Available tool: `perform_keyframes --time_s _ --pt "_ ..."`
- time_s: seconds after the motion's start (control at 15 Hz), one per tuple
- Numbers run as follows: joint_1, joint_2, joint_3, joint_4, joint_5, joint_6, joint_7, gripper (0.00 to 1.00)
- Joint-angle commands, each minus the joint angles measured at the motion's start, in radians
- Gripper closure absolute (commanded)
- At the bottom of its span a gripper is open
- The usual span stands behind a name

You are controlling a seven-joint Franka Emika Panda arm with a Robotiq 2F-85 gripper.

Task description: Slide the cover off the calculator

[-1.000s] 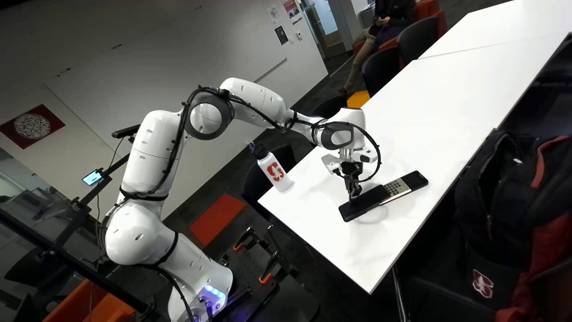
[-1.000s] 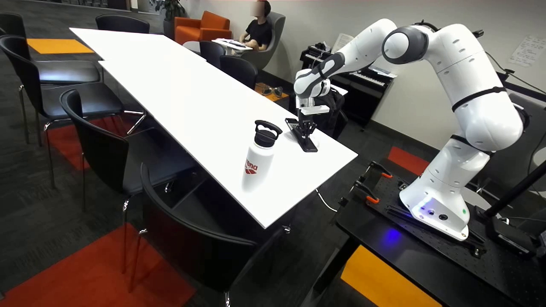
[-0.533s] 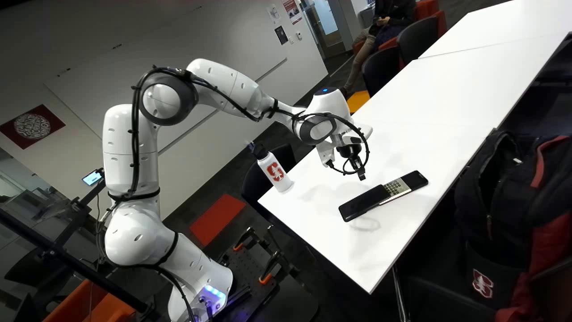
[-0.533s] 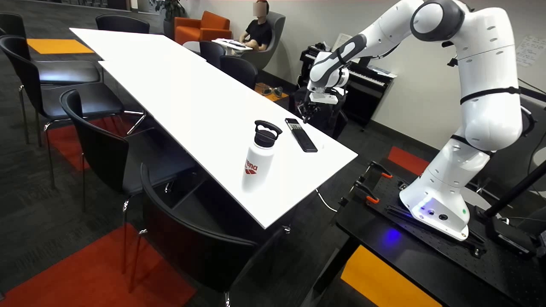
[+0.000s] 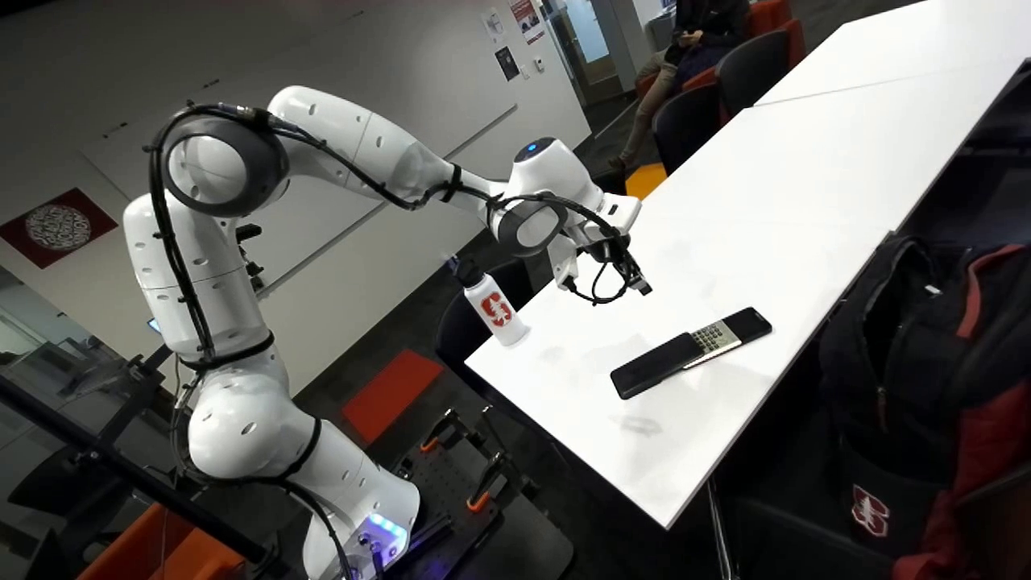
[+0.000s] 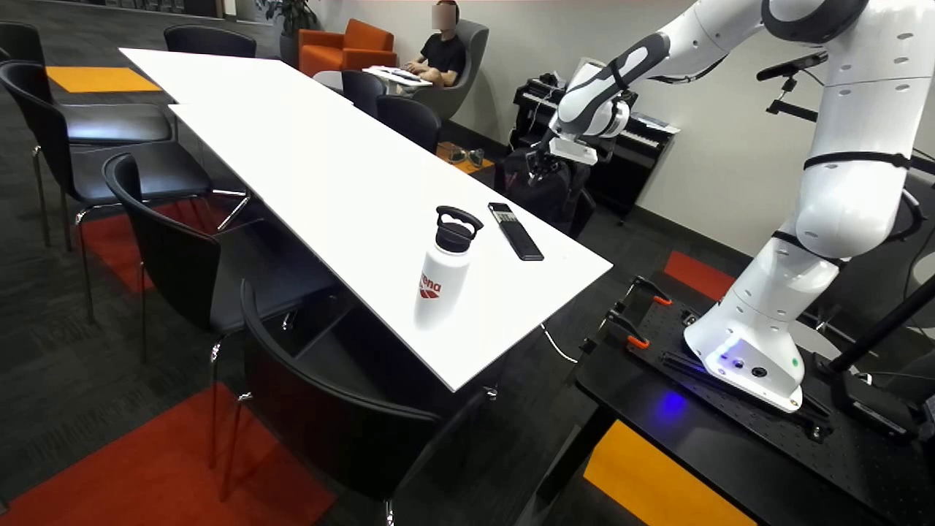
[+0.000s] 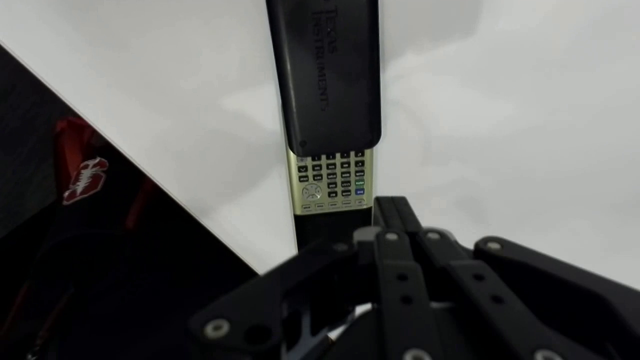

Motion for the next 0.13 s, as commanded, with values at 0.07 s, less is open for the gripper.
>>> perform_keyframes --time_s 0.07 --pt "0.024 -0.070 -0.024 -0.063 -0.004 0.022 0.039 1.00"
